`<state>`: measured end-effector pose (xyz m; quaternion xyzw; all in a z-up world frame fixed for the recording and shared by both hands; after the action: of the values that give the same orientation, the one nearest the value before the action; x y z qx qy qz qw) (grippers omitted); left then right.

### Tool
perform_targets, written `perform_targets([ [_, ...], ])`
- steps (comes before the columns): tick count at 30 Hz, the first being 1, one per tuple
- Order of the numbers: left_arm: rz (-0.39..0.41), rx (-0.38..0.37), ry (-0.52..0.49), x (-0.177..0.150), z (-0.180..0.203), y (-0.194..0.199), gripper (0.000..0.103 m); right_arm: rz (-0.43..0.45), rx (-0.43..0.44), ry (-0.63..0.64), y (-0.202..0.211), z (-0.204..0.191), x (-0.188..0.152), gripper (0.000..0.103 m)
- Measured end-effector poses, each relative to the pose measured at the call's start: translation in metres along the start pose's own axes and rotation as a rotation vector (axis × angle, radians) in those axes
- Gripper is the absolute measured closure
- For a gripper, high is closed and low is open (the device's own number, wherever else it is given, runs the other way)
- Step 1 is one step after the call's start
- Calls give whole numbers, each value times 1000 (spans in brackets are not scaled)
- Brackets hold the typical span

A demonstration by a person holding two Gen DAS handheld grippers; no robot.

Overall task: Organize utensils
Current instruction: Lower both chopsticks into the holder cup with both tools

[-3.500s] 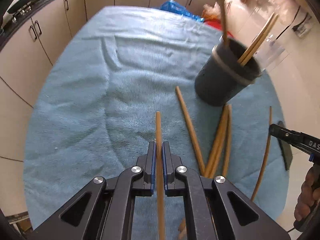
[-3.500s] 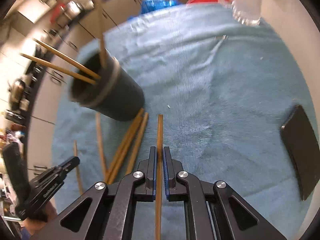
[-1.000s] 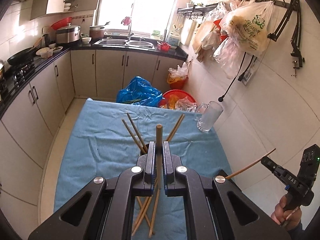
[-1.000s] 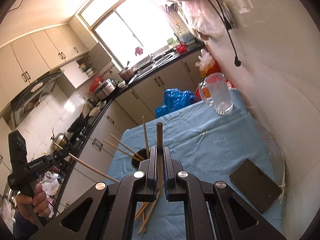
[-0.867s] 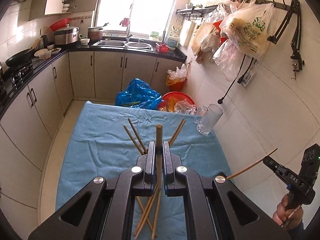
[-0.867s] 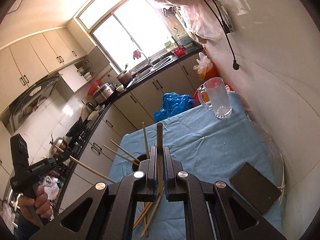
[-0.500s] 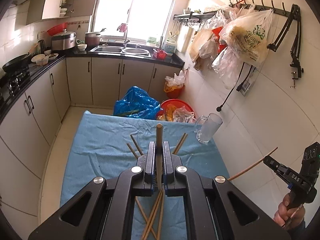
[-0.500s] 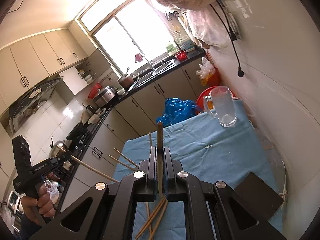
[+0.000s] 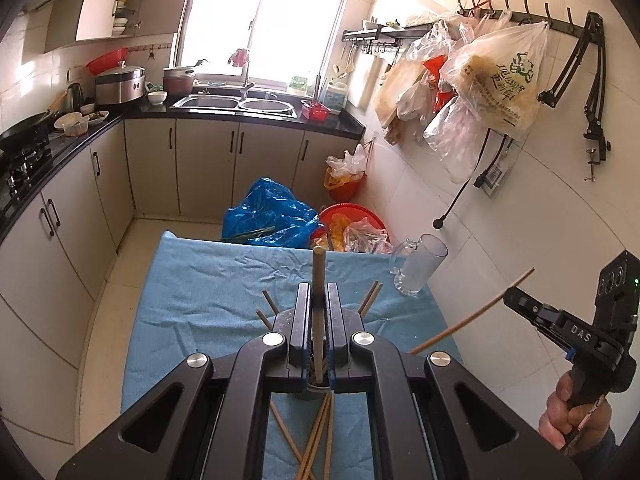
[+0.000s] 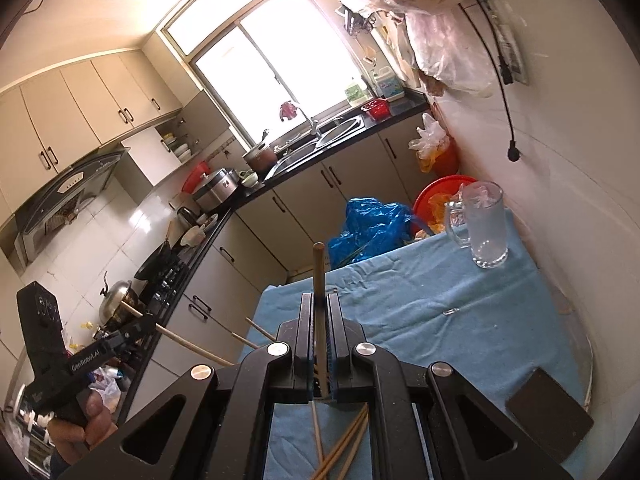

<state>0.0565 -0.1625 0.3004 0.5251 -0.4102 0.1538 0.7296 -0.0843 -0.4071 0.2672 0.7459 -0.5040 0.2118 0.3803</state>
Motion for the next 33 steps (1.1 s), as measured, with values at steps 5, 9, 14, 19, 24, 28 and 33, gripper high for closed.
perform_targets([
  [5,-7,-4,1,2,-3,-12,97,-13,-8,10,-23,-6,2,98],
  [9,-14,-5,-1,1,-7,-21,97,-25,-18,12,-38,-6,1,98],
  [14,-28,-6,-7,-1,-8,-36,97,-47,-39,17,-55,-3,-4,98],
  [19,-60,-12,-11,-9,-7,-55,97,-72,-63,21,-69,3,-10,98],
  [24,-92,-18,-19,-19,-7,-70,97,-113,-79,9,-85,12,-21,98],
  [28,-109,-15,-25,-25,-7,-80,97,-139,-85,10,-95,18,-28,98],
  [33,-124,-5,-30,-33,-10,-88,97,-168,-100,13,-107,24,-38,98],
])
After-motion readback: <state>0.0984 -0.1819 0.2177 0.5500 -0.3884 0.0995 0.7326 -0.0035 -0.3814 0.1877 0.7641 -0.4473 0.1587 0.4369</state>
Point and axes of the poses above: each gripper's, at about its wrist camera, not at the fingertips, and y roughly against the way its jaws point, z to its right, x to its top, the point moved 3 cm from there along -y, roughly the way its jaws point, and after that the axes turned 12 degrees about x, right-handed, at the moved point
